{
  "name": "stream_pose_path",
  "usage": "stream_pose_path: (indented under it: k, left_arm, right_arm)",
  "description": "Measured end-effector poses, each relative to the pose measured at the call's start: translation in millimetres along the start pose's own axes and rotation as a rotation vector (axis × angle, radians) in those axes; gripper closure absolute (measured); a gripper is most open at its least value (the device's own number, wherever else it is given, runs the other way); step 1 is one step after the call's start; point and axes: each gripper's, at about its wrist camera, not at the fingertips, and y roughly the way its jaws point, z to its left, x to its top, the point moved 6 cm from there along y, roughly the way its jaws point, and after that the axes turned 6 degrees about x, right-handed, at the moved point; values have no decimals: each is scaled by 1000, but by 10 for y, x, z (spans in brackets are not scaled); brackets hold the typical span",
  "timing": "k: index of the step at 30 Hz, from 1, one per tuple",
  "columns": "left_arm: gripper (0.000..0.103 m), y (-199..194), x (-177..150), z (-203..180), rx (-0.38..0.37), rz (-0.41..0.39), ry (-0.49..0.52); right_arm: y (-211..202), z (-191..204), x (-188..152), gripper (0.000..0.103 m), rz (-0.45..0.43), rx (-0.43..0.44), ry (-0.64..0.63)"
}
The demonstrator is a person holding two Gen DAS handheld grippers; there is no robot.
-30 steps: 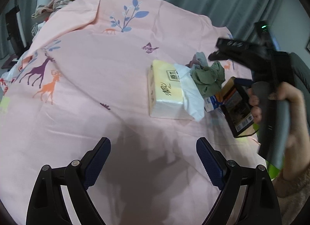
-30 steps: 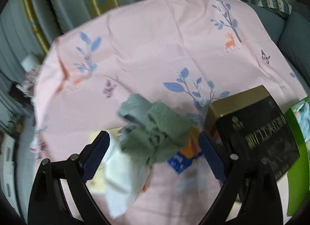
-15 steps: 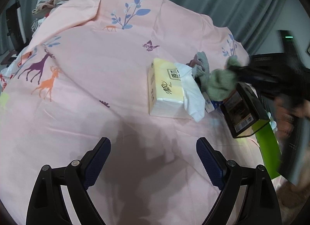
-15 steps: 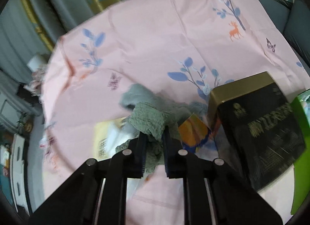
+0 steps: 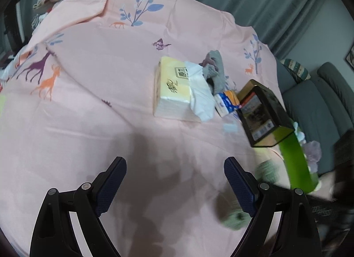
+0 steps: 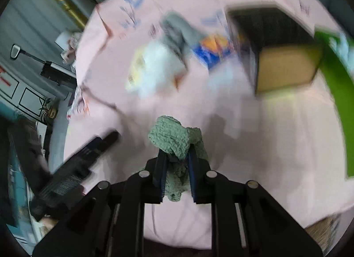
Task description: Organize soft objects
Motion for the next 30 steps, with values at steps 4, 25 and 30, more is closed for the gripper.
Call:
stream_pose_path:
  k: [4,25,30]
  left_arm:
    - [13,-86,-156,12,21,19,-34]
    - [56,331,-702,-530,-55,150,1]
    - [76,407,-691,-664,-85,168,39]
  right_arm:
    - [114,-80,17,56,-1,-53,21]
    - [345,-305,45,35,-43,127,34]
    - [411,-202,-86,73,22,219,5]
